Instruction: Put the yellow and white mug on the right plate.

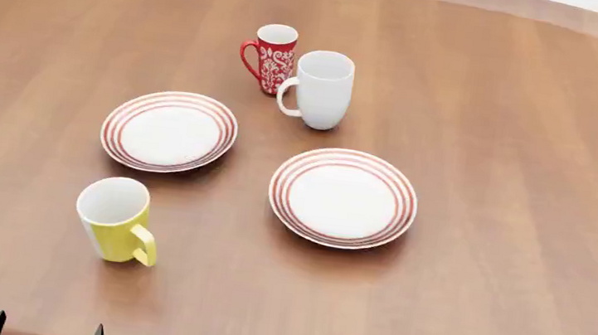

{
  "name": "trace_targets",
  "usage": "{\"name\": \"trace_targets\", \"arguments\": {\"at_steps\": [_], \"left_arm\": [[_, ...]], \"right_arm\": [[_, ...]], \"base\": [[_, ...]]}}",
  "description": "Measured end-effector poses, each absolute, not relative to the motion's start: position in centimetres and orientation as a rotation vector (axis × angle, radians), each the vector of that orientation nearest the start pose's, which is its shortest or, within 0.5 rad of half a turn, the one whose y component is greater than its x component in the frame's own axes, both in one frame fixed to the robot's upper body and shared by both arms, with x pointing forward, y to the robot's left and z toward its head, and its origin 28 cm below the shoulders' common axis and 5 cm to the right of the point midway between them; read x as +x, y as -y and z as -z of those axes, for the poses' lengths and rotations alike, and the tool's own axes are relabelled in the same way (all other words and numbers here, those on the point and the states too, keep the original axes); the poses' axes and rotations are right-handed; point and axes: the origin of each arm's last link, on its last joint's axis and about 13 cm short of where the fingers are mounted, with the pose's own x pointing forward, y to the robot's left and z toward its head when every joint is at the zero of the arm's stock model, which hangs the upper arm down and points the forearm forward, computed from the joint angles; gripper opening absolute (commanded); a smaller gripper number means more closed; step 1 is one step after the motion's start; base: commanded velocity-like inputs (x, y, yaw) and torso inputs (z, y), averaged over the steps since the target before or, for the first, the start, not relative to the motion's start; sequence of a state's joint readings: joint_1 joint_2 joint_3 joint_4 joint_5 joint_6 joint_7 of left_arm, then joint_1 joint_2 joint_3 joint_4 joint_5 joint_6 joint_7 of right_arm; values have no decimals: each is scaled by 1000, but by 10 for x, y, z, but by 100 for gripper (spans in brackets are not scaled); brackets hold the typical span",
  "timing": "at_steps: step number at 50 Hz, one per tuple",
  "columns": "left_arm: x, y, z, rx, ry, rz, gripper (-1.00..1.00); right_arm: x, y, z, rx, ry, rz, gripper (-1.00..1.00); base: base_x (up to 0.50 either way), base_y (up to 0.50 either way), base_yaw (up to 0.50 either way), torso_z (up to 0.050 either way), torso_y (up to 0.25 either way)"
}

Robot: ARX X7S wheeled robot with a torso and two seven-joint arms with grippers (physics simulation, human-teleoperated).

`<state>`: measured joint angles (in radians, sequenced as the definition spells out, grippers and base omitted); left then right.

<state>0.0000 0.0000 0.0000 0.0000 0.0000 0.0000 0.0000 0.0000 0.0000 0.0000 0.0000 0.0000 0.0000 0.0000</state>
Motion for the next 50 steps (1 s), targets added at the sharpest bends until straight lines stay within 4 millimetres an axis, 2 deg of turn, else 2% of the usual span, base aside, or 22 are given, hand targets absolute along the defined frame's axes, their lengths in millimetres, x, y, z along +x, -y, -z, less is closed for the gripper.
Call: {"name": "trace_targets", "arguments": {"at_steps": [16, 50], "left_arm": [[211, -206, -13, -17, -11, 0, 100], [210, -209, -7, 69, 23, -29, 100]], "right_arm": [[210, 95, -12, -8, -7, -18, 100], [210, 96, -15, -15, 0, -3, 100]], "base": [[0, 0, 0, 0, 0], [0, 0, 0, 0, 0]]}}
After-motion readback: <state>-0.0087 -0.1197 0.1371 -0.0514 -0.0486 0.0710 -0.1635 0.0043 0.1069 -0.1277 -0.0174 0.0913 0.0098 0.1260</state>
